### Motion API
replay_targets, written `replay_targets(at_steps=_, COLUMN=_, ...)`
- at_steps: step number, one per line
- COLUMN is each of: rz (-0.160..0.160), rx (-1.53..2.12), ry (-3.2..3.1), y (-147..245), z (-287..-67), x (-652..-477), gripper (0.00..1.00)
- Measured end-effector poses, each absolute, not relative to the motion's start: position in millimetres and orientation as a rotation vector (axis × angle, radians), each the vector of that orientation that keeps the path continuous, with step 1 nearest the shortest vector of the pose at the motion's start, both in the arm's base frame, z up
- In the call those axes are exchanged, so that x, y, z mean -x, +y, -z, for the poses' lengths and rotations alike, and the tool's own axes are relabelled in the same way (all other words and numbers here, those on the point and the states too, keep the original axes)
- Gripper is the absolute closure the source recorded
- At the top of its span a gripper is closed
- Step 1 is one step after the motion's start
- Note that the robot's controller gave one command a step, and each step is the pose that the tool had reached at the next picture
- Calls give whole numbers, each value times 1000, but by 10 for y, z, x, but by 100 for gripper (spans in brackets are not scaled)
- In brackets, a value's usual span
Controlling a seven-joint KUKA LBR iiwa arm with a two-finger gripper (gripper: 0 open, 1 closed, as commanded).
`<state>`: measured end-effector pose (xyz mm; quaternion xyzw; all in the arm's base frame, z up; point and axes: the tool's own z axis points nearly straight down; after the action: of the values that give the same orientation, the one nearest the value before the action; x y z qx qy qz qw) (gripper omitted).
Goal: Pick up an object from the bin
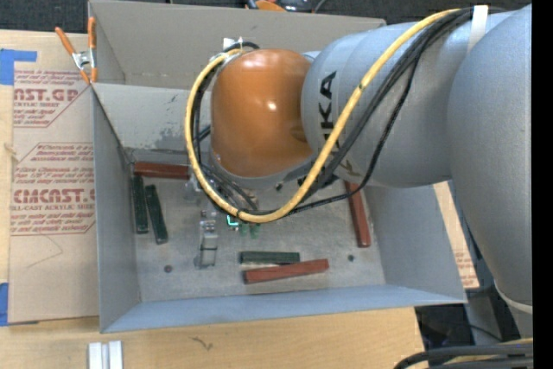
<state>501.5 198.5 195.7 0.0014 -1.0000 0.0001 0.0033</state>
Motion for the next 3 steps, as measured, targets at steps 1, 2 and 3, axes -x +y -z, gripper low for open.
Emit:
replay_targets(at_steps=1, rz=-4, rx=-113, ry=-3136, y=878, z=-1361, x=-5239, gripper=0)
replay_targets(at_steps=2, rz=1, rx=-105, ry=-3136, y=733, z=-664, x=-4859, gripper=0)
replay_targets(at_steps=3, rz=2, rx=-108, ry=-3139, y=741, z=-694, x=-4877, gripper=100)
